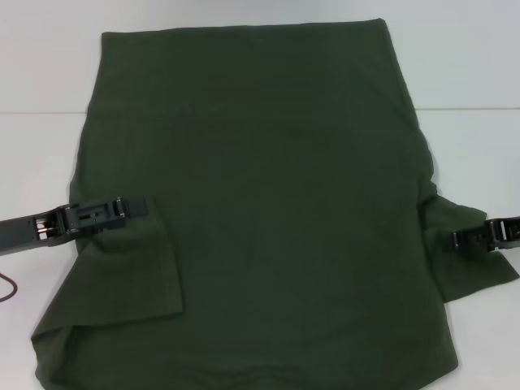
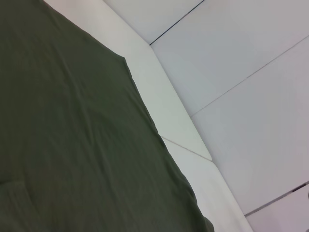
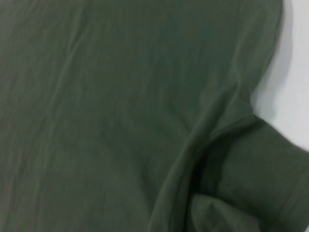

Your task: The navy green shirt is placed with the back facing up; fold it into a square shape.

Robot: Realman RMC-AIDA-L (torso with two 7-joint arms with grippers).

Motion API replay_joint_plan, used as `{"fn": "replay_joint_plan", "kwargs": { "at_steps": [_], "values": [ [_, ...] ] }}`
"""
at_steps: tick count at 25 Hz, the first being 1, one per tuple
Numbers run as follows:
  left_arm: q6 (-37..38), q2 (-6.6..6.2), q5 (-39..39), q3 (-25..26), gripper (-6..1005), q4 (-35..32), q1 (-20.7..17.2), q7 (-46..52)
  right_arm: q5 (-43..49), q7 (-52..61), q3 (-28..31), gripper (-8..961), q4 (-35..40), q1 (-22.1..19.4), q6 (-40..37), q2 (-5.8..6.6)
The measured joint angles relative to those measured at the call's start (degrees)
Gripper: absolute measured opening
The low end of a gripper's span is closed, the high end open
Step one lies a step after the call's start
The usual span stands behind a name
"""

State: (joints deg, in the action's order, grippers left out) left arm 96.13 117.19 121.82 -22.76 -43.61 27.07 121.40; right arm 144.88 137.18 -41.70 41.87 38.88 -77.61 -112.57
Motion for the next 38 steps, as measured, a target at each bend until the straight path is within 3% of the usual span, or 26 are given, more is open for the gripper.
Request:
{"fn": "replay_joint_plan", "kwargs": {
  "at_steps": [22,38],
  "values": [
    [-0.61,0.01,-0.08,0.0,904,0.02,0.38,-0.03,0.31,2.53,0.04,836,0.59,-0.9,-5.75,0.99],
    [-0.96,0.06,-0.71,0.0,903,0.02,0.44,0.38,-0.75,1.42,-0.04,835,0.58,0.59,-1.25,0.48]
  ]
}}
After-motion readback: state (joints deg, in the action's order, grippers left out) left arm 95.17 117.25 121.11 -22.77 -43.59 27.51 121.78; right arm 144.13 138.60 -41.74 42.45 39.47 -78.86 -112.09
